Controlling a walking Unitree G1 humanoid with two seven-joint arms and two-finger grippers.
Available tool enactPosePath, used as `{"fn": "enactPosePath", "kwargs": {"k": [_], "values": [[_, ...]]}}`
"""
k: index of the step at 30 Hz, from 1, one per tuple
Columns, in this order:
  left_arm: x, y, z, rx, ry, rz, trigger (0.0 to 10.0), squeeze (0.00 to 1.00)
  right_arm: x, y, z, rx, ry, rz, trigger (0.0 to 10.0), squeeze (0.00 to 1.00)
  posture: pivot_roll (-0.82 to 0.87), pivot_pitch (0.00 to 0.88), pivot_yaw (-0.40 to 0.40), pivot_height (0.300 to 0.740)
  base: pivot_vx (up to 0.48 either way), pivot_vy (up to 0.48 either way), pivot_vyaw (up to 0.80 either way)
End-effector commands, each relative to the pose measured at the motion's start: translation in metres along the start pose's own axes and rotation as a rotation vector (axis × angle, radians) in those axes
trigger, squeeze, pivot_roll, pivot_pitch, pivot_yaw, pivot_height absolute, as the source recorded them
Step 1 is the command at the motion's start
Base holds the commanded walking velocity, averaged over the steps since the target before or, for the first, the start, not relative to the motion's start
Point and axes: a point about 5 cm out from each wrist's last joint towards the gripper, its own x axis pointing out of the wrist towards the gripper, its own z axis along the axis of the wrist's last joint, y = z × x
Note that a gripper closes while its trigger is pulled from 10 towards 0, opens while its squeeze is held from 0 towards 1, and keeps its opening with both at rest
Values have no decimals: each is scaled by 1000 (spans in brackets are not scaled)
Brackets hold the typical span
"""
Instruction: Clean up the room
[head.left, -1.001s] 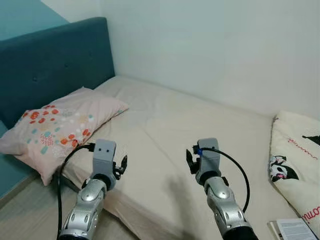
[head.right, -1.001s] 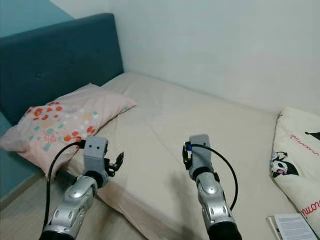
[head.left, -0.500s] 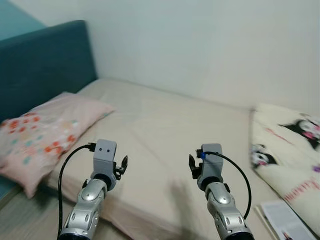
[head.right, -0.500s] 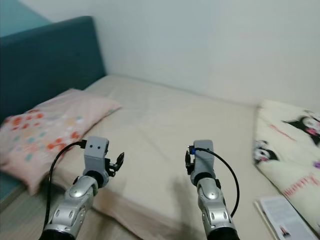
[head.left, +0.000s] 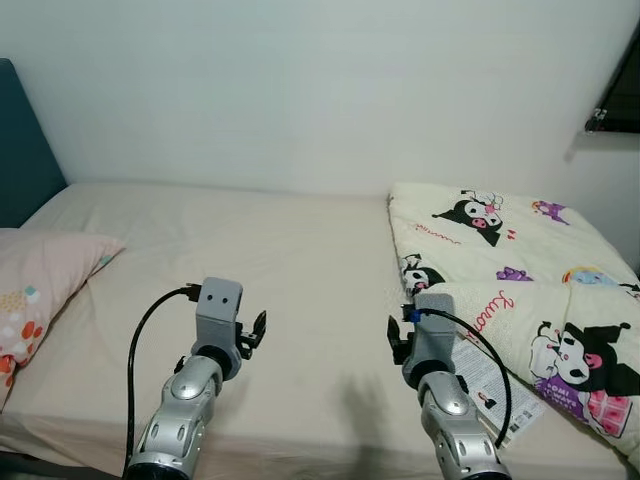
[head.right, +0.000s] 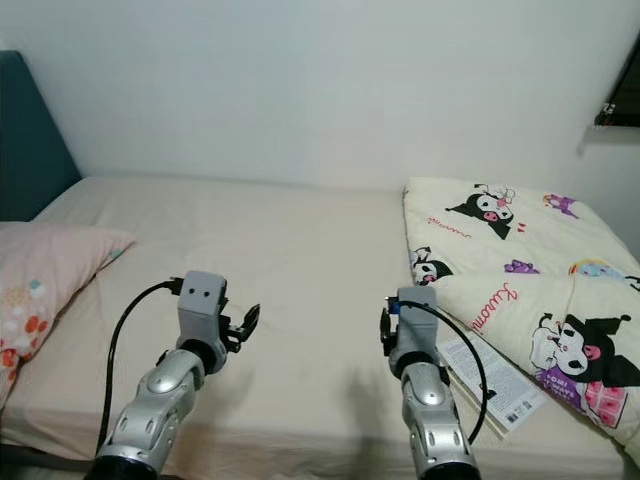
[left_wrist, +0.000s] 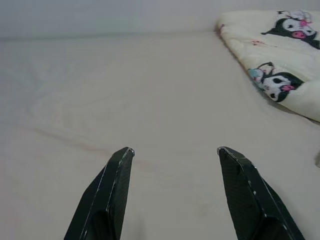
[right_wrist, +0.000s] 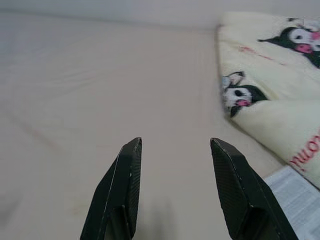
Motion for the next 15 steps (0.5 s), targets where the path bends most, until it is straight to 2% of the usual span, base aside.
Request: {"fn": "enactPosePath", "kwargs": {"k": [1, 15], "values": [[-2, -1, -5, -10, 16, 0, 10000, 0, 1, 0, 5, 5, -9, 6, 10000, 0, 7, 0, -29, 734, 0, 0, 0], [-3, -3, -6, -42, 27, 17, 10000, 0, 2, -1, 5, 2, -2, 16, 10000, 0, 10, 0, -39, 734, 0, -397, 0]]}}
